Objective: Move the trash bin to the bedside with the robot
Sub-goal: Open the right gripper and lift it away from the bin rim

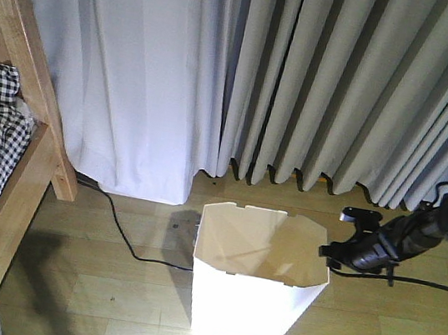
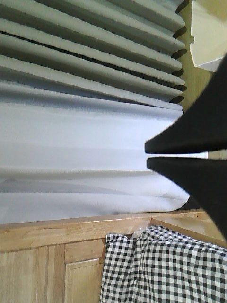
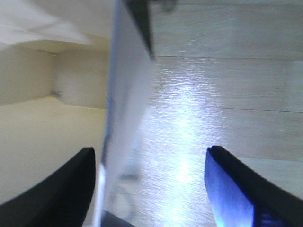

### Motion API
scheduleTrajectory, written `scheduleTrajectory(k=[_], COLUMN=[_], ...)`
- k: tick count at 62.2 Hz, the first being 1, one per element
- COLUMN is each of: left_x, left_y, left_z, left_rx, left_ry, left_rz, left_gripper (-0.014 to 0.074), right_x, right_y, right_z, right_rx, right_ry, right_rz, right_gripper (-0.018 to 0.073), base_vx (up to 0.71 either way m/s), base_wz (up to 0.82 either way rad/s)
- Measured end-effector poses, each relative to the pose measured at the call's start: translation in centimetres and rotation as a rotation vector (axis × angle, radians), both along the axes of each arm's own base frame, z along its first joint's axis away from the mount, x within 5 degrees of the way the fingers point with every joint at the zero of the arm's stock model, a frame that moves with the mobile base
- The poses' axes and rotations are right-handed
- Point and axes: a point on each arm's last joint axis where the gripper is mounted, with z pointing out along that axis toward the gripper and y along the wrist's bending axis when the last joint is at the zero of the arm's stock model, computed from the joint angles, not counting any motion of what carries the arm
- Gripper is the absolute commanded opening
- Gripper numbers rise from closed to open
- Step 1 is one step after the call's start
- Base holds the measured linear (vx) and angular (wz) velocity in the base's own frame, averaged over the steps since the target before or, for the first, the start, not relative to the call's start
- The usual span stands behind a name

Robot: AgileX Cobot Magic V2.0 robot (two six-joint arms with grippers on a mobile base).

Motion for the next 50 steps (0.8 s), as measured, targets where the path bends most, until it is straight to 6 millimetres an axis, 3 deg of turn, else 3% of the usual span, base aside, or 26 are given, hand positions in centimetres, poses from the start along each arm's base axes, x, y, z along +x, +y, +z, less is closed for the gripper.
scheduleTrajectory(k=[15,36,50], left_x=[0.0,0.0,0.0], left_y=[0.0,0.0,0.0], left_z=[0.0,0.0,0.0], left_rx=[0.0,0.0,0.0], left_ry=[0.0,0.0,0.0], left_rz=[0.0,0.0,0.0], left_gripper=[-0.0006,-0.0006,-0.0006], right_x=[-2.5,-4.1,-7.4], right_y=[0.2,0.4,1.1], right_z=[6.8,22.4,32.4], right_rx=[-0.033,-0.085,-0.106], right_ry=[0.005,-0.238,-0.457], right_rz=[0.104,0.131,0.138], right_gripper=[0.0487,0.0487,0.0487], base_vx=[0.0,0.0,0.0], base_wz=[0.0,0.0,0.0])
